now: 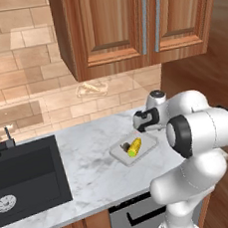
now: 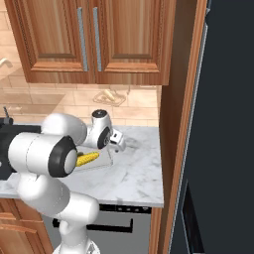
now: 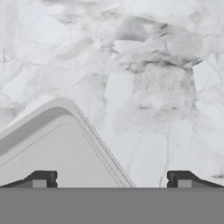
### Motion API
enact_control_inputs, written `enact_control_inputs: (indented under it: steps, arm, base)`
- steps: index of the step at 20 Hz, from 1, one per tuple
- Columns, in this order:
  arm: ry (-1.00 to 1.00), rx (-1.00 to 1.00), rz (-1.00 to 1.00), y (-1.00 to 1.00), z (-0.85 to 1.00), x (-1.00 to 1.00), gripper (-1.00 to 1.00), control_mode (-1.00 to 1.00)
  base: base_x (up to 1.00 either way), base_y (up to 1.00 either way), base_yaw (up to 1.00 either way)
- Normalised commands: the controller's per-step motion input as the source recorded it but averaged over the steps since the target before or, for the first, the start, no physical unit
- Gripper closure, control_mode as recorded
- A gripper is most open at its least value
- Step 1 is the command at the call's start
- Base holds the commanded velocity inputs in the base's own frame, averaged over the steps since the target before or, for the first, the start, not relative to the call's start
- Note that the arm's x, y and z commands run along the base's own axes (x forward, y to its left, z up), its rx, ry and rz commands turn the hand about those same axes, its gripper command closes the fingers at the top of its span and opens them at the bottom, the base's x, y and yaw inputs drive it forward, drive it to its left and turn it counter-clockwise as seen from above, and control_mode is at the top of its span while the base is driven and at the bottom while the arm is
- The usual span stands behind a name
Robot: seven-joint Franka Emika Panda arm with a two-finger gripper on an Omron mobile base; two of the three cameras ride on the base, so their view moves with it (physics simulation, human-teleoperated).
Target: Take the garlic and corn out of the freezer and place them in the tupperware container on the counter. Then put the tupperware containing the vegetables back in the freezer.
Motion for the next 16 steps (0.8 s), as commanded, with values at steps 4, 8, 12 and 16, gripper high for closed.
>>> enact_control_inputs:
  steps: [4, 8, 12, 16]
  arm:
    - [0.12, 0.0, 0.0, -0.01, -0.27, 0.04, -1.0, -1.0]
    - [0.12, 0.0, 0.0, 0.0, -0.36, 0.0, -1.0, -1.0]
    - [0.1, 0.0, 0.0, 0.0, -0.38, 0.0, -1.0, -1.0]
    - [0.02, 0.0, 0.0, 0.0, -0.4, -0.04, -1.0, -1.0]
  base:
    - [0.0, 0.0, 0.0]
    - [0.0, 0.0, 0.0]
    - [0.0, 0.0, 0.0]
    - [0.0, 0.0, 0.0]
